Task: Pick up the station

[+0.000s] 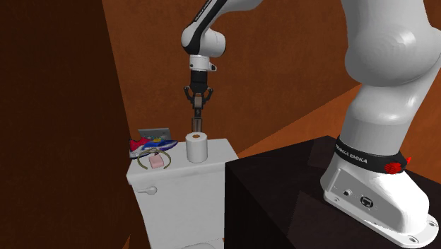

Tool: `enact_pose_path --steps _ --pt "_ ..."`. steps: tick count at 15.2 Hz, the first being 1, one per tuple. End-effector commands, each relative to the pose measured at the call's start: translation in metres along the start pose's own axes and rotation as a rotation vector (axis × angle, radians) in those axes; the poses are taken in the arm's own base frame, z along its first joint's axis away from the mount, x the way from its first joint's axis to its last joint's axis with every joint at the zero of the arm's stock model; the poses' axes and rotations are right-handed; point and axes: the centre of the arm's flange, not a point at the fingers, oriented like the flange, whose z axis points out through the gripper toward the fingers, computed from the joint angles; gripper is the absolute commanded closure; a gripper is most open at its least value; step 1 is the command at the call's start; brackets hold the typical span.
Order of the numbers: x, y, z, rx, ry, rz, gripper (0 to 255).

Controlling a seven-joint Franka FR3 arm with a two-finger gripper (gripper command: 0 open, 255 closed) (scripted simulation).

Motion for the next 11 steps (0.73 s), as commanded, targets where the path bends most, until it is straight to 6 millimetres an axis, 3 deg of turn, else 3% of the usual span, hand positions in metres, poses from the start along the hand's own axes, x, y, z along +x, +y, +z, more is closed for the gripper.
enact_pose_path --steps 1,11 --pt "-0.002 0.000 -0.011 0.000 0.000 0.000 255" --pt "-0.009 -0.004 -0.059 0.000 0.000 0.000 255"
